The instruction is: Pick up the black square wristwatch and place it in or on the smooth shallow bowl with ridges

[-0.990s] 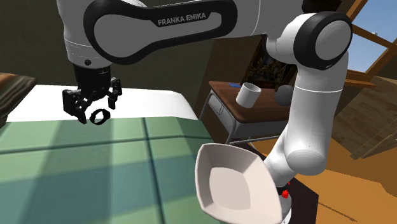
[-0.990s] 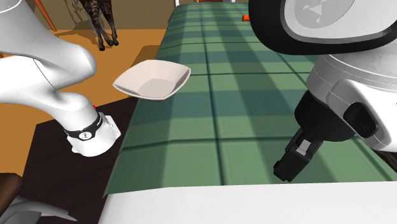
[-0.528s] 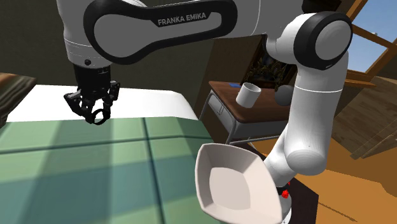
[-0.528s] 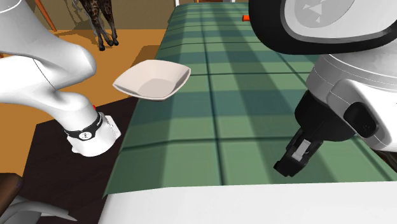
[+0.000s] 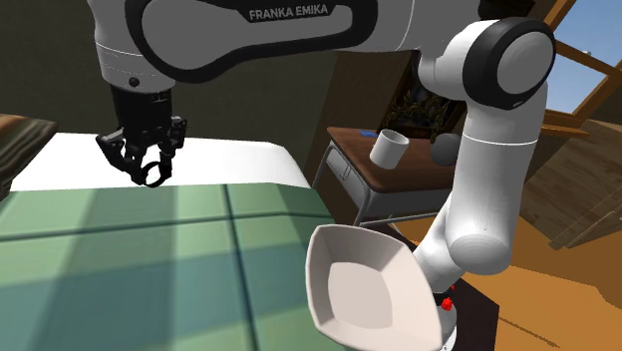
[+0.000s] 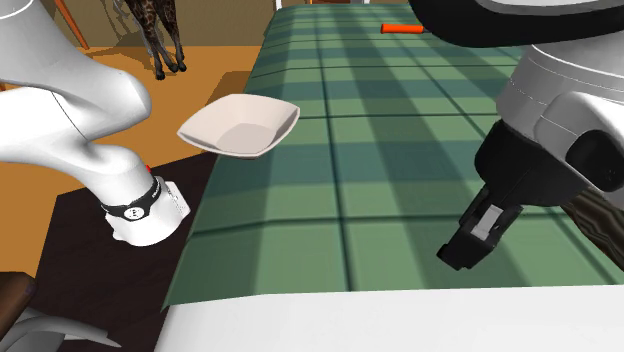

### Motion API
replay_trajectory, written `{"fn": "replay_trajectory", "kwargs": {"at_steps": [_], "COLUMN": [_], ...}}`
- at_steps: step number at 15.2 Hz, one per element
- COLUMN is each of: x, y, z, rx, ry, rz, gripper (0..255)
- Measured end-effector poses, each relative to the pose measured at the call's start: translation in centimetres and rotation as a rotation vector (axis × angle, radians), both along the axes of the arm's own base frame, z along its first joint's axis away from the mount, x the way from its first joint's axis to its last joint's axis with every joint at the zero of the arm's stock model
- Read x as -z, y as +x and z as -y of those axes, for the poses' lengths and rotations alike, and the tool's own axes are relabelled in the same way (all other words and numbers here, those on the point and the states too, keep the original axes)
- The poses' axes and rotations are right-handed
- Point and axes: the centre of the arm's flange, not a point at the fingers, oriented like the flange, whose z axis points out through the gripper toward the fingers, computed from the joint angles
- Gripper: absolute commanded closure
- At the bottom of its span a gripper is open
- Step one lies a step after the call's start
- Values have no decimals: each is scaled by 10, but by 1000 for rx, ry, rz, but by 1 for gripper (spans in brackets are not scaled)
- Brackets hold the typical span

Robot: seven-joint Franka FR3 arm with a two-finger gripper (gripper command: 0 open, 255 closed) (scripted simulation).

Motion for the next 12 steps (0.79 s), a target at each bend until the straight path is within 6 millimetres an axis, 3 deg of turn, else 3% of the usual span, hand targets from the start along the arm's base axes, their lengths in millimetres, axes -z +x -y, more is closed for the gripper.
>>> {"fn": "replay_trajectory", "kwargs": {"at_steps": [12], "x": [-63], "y": [-1], "z": [2], "rx": [0], "ry": [0], "rz": [0], "gripper": [255]}}
